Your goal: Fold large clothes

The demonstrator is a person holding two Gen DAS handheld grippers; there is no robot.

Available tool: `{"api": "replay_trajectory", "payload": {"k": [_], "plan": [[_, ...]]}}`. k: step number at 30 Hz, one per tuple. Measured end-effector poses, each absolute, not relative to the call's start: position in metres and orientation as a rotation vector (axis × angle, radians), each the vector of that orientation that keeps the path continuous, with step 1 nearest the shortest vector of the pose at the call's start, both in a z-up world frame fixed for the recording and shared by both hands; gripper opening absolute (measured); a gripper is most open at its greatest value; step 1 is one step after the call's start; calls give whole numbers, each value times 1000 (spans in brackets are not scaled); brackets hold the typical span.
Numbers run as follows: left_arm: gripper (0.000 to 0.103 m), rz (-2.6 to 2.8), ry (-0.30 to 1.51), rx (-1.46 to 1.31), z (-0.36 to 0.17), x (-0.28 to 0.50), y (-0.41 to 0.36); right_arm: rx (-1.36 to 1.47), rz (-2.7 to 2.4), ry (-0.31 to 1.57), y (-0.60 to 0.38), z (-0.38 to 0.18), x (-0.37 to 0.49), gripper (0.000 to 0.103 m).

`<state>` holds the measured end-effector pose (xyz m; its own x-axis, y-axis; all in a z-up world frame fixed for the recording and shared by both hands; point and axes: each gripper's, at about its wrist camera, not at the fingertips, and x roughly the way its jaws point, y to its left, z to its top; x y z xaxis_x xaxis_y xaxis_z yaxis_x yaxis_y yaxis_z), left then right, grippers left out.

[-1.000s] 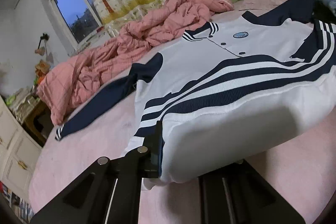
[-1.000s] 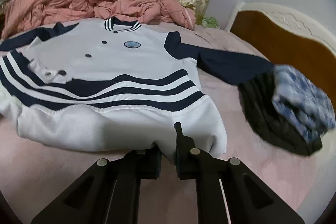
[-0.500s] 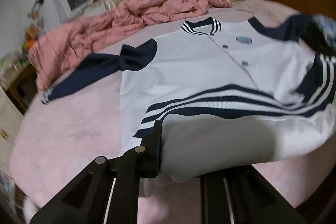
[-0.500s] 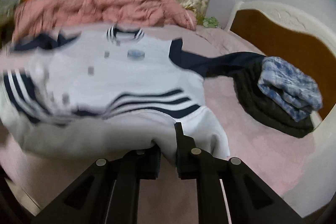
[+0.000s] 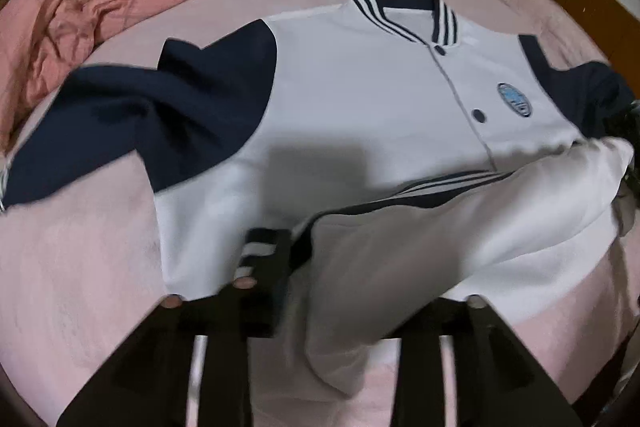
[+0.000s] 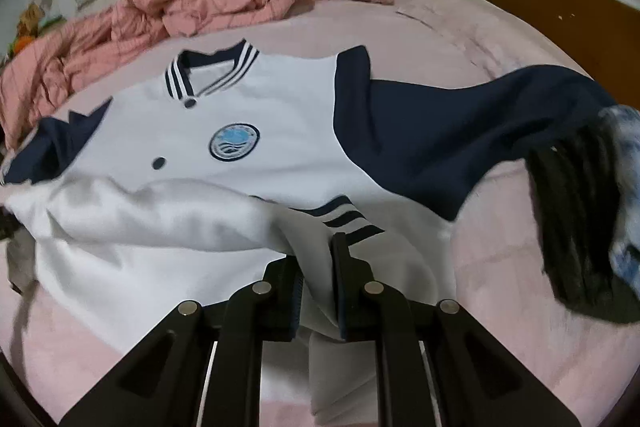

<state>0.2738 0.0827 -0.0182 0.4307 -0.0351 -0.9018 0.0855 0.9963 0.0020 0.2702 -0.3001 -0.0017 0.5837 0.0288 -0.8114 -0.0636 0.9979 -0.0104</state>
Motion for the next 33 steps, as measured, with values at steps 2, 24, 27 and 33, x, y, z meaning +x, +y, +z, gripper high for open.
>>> {"api": "replay_trajectory", "payload": {"k": [2,24,27,33], "plan": [[69,-20,1068,136,-12,274,78,-81,52,951,-297,-5,279,16],[21,-73,758,25,-14,222,136,-6,218,797,-353,-3,203,64],[10,-60,718,-38,-13,228,144,-28,184,790,-353,-9,220,15],[7,-66,547,-60,19,193,139,164,172,574,-379,30,207,5]]}}
